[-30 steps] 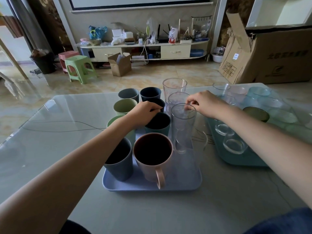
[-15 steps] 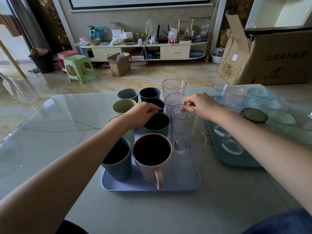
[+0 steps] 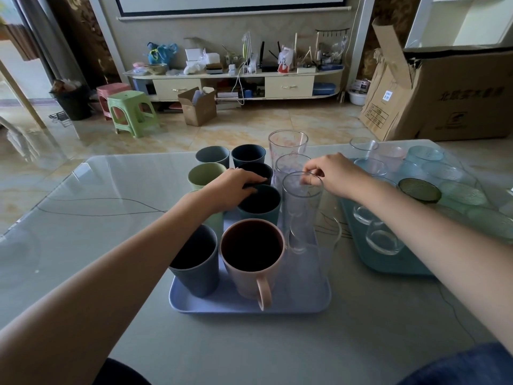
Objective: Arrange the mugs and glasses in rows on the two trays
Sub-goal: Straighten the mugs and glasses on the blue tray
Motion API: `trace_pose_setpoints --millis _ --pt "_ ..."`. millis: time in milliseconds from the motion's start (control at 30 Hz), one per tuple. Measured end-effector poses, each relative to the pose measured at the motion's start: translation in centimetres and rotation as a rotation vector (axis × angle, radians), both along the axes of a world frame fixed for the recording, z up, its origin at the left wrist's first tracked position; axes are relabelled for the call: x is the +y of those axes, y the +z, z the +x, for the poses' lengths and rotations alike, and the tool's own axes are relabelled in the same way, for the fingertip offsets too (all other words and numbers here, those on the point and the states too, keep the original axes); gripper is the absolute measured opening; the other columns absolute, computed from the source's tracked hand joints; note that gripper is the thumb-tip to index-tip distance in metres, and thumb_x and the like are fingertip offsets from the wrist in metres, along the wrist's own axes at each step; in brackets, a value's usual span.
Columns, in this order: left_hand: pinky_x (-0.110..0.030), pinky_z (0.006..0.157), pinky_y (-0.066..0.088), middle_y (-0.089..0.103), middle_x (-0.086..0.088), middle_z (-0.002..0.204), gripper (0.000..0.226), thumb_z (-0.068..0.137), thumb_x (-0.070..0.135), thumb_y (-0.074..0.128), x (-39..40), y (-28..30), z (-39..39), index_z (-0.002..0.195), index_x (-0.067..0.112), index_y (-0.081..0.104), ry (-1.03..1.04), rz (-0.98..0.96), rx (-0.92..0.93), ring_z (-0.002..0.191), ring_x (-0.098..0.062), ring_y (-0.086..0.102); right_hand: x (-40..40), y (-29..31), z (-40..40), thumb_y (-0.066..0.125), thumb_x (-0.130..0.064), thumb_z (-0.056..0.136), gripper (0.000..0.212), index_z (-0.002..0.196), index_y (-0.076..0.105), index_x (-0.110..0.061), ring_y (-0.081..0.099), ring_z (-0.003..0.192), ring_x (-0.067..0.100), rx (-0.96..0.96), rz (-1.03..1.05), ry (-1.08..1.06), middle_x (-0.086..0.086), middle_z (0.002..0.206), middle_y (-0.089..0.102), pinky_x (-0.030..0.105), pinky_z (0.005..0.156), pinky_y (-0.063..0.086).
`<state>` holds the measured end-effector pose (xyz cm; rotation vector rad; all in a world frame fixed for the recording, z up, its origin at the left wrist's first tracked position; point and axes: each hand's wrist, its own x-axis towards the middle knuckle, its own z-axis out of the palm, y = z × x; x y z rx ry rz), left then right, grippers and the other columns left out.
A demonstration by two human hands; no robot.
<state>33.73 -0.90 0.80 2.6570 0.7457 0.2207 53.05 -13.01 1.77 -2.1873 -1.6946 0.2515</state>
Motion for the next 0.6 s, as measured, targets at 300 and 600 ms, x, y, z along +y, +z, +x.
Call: trace_pose_setpoints --millis 300,600 --pt "-0.032 0.083 0.048 0.069 -0.009 0.108 0.026 0.095 0.015 0.049 1.8 1.3 1.1 0.112 0.012 0.067 0.174 0.094 -0.331 0.093 -0.024 0.062 2.3 4.0 2.9 0.054 -0.008 0.093 0.060 0.139 0.034 -0.042 0.064 0.072 0.015 -0.022 0.049 -0.077 0.004 0.103 0.061 0.029 0.059 0.051" --pt "-0.028 0.058 0.037 0.060 -0.013 0.080 0.037 0.096 0.033 0.043 6.3 0.6 6.8 0.077 0.009 0.064 0.210 -0.035 0.003 0.071 -0.022 0.049 6.2 1.2 3.1 0.048 -0.026 0.097 0.019 0.104 0.062 -0.014 0.053 0.074 0.022 -0.174 0.007 -0.068 0.003 0.090 0.060 0.027 0.061 0.037"
